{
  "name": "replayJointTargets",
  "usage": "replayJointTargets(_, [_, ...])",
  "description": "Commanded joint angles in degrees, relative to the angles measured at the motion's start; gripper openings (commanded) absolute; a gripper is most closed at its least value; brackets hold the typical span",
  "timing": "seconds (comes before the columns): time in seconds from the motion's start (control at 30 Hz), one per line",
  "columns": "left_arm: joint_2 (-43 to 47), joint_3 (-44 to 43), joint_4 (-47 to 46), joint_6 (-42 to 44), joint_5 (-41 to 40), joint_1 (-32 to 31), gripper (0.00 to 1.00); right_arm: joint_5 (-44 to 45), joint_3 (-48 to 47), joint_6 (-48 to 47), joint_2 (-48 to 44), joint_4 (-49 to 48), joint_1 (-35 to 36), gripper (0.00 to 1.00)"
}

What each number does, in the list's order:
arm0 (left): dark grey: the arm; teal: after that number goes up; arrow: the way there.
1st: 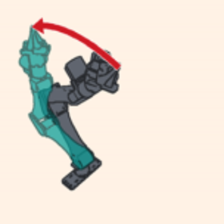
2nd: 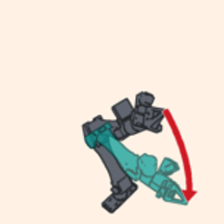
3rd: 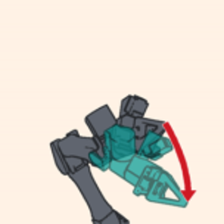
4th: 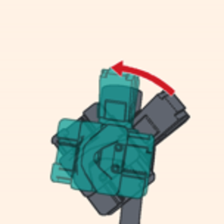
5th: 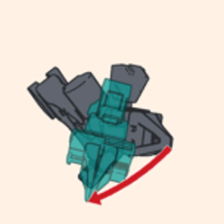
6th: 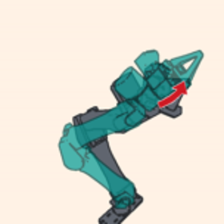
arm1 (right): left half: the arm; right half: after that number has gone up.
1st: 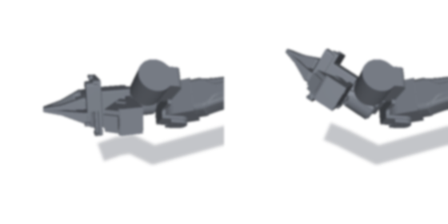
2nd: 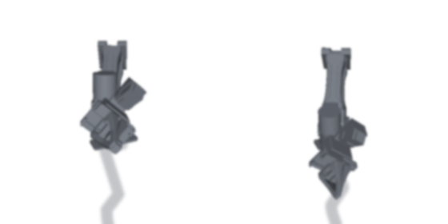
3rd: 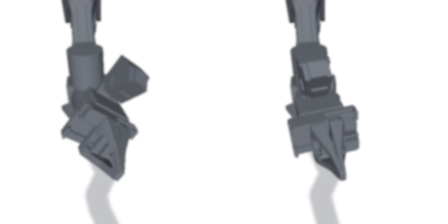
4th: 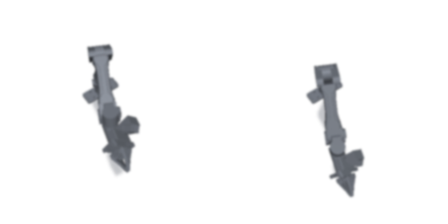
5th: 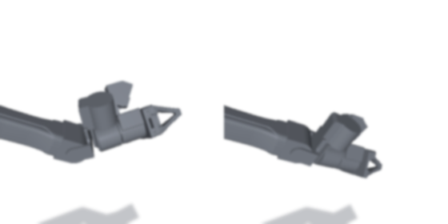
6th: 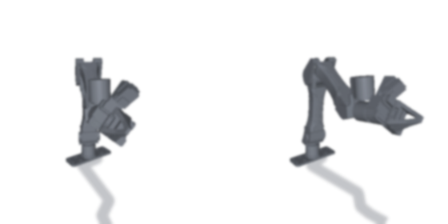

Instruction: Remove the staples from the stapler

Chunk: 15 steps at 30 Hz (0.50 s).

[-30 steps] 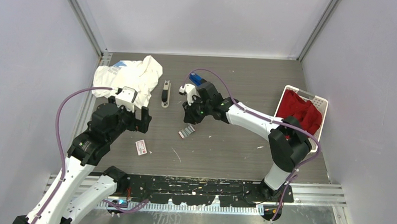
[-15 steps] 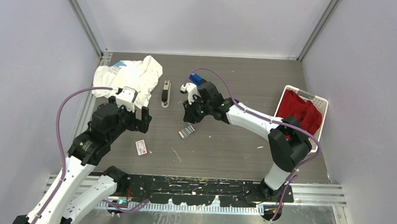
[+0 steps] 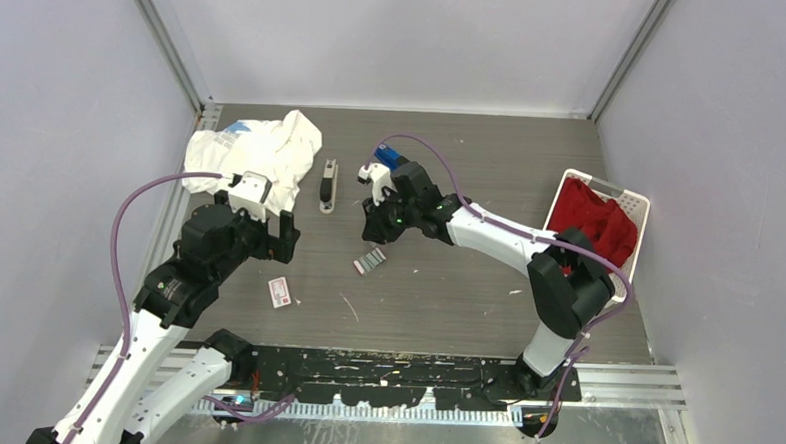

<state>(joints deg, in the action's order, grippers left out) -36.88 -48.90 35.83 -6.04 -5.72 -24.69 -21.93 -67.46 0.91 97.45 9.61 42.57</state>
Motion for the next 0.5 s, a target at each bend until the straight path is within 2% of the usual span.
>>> replayJointTargets(0.0, [0.41, -0.19, -3.40, -0.70, 1.06, 0.43, 0.99, 0.05, -0.40, 1.41, 0.09, -3.07, 0.11, 0.13])
replayJointTargets(0.47, [0.24, -0.23, -3.34, -0.81, 1.18, 0.65, 0.99, 1.19, -1.78, 2.08, 1.30, -2.65, 0.81, 0.13])
